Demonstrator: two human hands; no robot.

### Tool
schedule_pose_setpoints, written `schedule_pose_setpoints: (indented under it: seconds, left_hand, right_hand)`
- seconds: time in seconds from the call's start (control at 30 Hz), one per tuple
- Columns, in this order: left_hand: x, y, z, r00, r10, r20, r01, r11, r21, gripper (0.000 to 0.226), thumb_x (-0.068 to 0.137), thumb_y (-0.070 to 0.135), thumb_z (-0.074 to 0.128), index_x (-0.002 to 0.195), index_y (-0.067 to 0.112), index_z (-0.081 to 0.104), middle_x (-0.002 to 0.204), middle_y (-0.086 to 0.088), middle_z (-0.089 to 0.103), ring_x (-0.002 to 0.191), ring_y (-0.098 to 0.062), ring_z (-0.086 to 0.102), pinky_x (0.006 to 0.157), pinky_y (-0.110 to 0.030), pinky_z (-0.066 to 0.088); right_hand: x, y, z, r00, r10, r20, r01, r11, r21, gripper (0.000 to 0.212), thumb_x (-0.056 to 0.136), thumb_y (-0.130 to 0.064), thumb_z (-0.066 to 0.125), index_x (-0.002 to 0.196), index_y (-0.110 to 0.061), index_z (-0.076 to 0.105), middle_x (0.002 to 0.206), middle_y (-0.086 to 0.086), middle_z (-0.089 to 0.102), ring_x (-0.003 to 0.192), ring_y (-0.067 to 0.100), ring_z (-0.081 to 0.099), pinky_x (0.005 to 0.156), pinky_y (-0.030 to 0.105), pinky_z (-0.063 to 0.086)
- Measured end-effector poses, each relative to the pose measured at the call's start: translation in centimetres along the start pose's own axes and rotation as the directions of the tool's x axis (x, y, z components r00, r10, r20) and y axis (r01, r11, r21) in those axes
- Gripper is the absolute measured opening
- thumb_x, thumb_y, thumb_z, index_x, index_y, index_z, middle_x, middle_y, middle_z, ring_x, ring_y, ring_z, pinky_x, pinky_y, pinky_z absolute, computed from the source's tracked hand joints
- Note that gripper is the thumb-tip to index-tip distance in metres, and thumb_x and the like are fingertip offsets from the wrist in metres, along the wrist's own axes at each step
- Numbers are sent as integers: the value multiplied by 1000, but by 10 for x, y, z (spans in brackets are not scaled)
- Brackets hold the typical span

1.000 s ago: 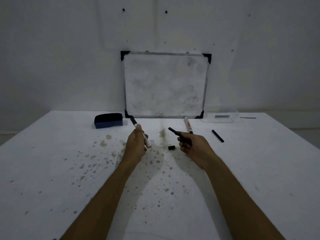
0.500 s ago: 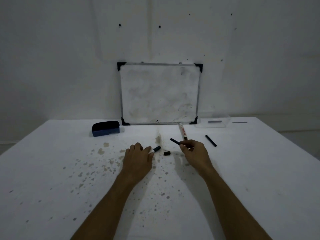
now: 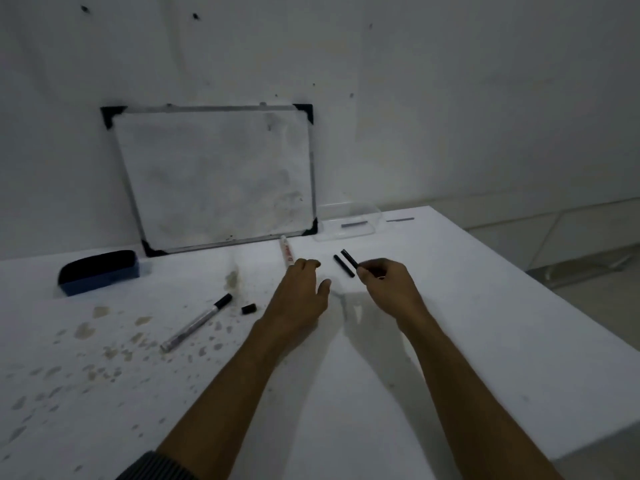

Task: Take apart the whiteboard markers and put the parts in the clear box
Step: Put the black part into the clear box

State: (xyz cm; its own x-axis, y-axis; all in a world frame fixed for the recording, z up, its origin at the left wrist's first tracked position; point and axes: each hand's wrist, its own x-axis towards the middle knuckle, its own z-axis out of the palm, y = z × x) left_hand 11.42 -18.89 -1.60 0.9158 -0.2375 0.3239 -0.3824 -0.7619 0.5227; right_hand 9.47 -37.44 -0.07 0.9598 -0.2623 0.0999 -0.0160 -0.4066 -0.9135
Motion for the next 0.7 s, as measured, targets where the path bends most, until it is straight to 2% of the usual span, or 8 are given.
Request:
schedule_pose_setpoints:
  seconds: [0.1, 0.13, 0.3, 0.37, 0.47, 0.57, 0.63, 0.7]
  left_hand:
    - [4, -3, 23, 999, -14, 33, 12, 999, 39, 49, 106, 29, 50, 147, 2, 46, 148, -15, 51, 136, -30, 47, 114, -38, 37]
    - [5, -5, 27, 999, -10, 31, 9, 999, 49, 48, 106, 28, 51, 146, 1, 47, 146, -17, 52, 135, -31, 48, 115, -37, 36]
    - [6, -15, 32, 1000, 15, 28, -17, 997, 80, 50, 105, 25, 53, 147, -3, 48, 152, -19, 51, 141, -32, 46, 122, -38, 29]
    - [9, -17, 31, 999, 39, 28, -42, 993, 107, 50, 104, 25, 55, 146, -2, 50, 152, -18, 52, 140, -32, 46, 120, -37, 27]
    - [15, -20, 30, 999, 47, 21, -49, 993, 109, 51, 103, 28, 56, 146, 1, 51, 152, -14, 52, 140, -29, 45, 119, -34, 25]
    - [16, -21, 32, 999, 49, 2, -49, 994, 96, 52, 103, 29, 56, 146, 1, 50, 152, -13, 52, 140, -27, 45, 119, -27, 21]
    - [16, -22, 34, 999, 51, -3, -51, 995, 86, 52, 102, 29, 57, 146, 1, 51, 151, -14, 53, 139, -27, 46, 118, -26, 21]
    - [17, -24, 35, 999, 52, -7, -51, 995, 80, 53, 102, 30, 58, 145, 1, 51, 150, -13, 54, 139, -26, 46, 117, -25, 21]
  right_hand:
    - [25, 4, -13, 998, -50, -34, 47, 996, -76, 17, 94, -28, 70, 108, -19, 75, 94, -7, 70, 81, 2, 62, 76, 23, 45]
    - [36, 4, -15, 997, -73, -41, 68, 991, -111, 18, 93, -28, 71, 107, -19, 76, 94, -6, 71, 80, 5, 63, 77, 23, 46]
    - [98, -7, -15, 983, -180, -39, 159, 935, -316, 17, 92, -27, 71, 106, -19, 78, 102, 1, 77, 93, 17, 68, 83, 24, 50]
    - [123, -15, -12, 968, -252, -16, 224, 887, -403, 17, 93, -27, 70, 107, -20, 78, 103, 3, 78, 99, 22, 70, 89, 32, 53]
    - [162, -29, -6, 943, -330, 32, 295, 790, -537, 19, 93, -28, 70, 109, -22, 79, 104, 4, 78, 101, 26, 70, 88, 36, 54]
    - [201, -40, 0, 948, -299, 104, 300, 743, -598, 18, 93, -25, 71, 108, -20, 81, 106, 8, 78, 99, 28, 71, 89, 34, 55]
    - [222, -45, 5, 959, -219, 181, 284, 747, -600, 19, 92, -20, 73, 109, -16, 81, 106, 13, 78, 99, 26, 72, 83, 24, 52]
    - [238, -49, 10, 958, -123, 260, 267, 719, -642, 22, 90, -19, 75, 111, -14, 81, 112, 12, 77, 105, 25, 70, 85, 22, 51]
